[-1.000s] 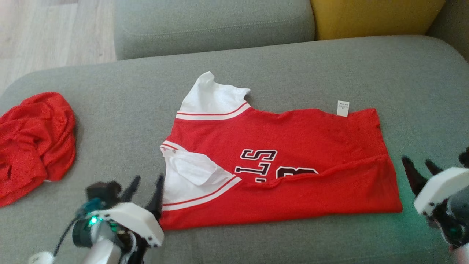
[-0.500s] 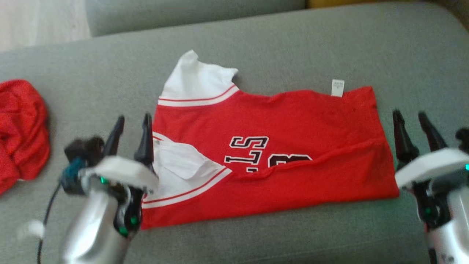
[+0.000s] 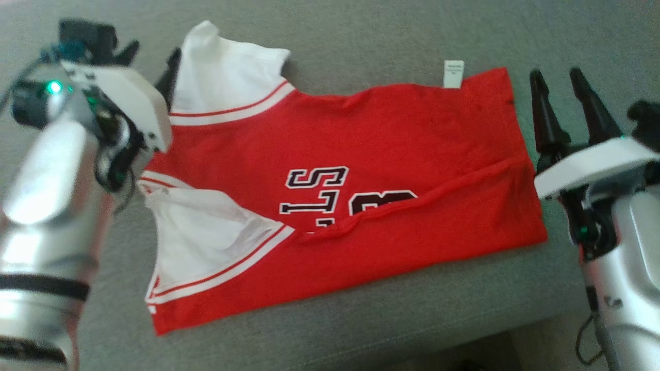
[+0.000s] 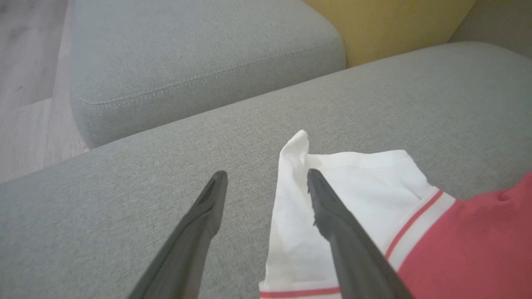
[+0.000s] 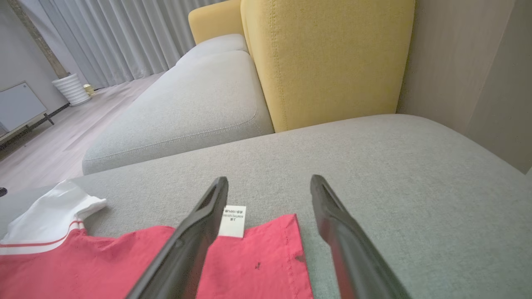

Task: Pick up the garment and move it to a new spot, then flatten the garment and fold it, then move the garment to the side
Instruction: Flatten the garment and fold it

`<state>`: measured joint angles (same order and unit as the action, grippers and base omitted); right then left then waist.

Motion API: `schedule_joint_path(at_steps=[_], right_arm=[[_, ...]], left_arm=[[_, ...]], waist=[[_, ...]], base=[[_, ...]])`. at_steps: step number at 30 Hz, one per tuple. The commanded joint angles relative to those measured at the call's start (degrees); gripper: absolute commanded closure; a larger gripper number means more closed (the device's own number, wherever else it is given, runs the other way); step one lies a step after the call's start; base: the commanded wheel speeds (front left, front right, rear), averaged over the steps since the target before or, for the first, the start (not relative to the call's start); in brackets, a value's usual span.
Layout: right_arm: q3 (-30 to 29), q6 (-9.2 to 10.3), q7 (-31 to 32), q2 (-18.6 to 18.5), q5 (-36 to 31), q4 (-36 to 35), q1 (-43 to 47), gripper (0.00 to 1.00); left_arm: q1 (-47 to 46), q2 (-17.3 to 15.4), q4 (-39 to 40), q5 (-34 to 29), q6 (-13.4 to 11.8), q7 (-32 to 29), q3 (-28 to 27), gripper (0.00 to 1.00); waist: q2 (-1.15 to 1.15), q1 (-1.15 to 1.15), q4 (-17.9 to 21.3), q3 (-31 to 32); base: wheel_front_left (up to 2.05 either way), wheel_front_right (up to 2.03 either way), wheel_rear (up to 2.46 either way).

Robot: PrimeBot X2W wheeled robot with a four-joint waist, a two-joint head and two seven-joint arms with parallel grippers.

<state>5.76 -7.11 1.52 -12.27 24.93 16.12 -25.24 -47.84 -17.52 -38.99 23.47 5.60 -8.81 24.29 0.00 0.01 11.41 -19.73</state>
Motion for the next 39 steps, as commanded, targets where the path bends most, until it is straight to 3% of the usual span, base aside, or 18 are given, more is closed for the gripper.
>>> schedule_joint_path(at_steps=[1,6,11,26,27,28,29,39], right_arm=[[1.0,-0.37,-0.1,-0.9,-0.1,-1.6,-1.9,0.00],[3.3,-0.37,0.2,-0.4,1.2,-0.7,-6.4,0.00],[5.6,-0.37,0.3,-0.8,2.5,0.2,-9.7,0.00],[7.6,-0.37,-1.5,-1.4,3.4,4.0,-12.2,0.00],[7.6,-0.37,-1.6,-1.5,3.4,4.2,-12.3,0.00],[7.6,-0.37,-1.6,-1.6,3.4,4.4,-12.4,0.00],[7.6,-0.37,-1.7,-1.6,3.4,4.7,-12.5,0.00],[6.4,-0.37,-0.7,-2.9,3.2,7.3,-13.1,0.00]], left_arm=[[-3.9,-2.8,1.0,0.1,0.3,-0.8,-1.2,0.00],[-10.2,-6.0,-4.4,1.5,1.7,-7.4,1.9,0.00],[-13.5,-9.6,-5.2,4.4,1.9,-10.6,8.5,0.00],[-19.2,-12.1,-8.1,12.3,1.9,-6.2,18.5,0.00],[-19.5,-11.8,-8.5,12.5,1.9,-6.0,18.9,0.11],[-19.7,-11.6,-8.9,12.7,1.9,-5.8,19.2,0.92],[-20.0,-11.5,-9.1,12.9,1.9,-5.4,19.7,1.00],[-21.8,-9.0,-9.9,16.6,1.9,0.6,21.4,1.00]], waist=[[0.00,-0.01,2.1,-2.2],[0.00,-0.01,5.2,-4.6],[0.00,-0.01,6.9,-5.9],[0.00,-0.01,7.7,-7.0],[0.00,-0.01,7.6,-7.0],[0.00,-0.01,7.5,-6.9],[0.00,-0.01,7.4,-6.9],[0.00,-0.01,4.3,-5.9]], base=[[0.00,0.00,0.00],[0.00,0.00,0.00],[0.00,0.00,0.00],[0.00,0.00,0.00],[0.00,0.00,0.00],[0.00,0.00,0.00],[0.00,0.00,0.00],[0.00,0.00,0.00]])
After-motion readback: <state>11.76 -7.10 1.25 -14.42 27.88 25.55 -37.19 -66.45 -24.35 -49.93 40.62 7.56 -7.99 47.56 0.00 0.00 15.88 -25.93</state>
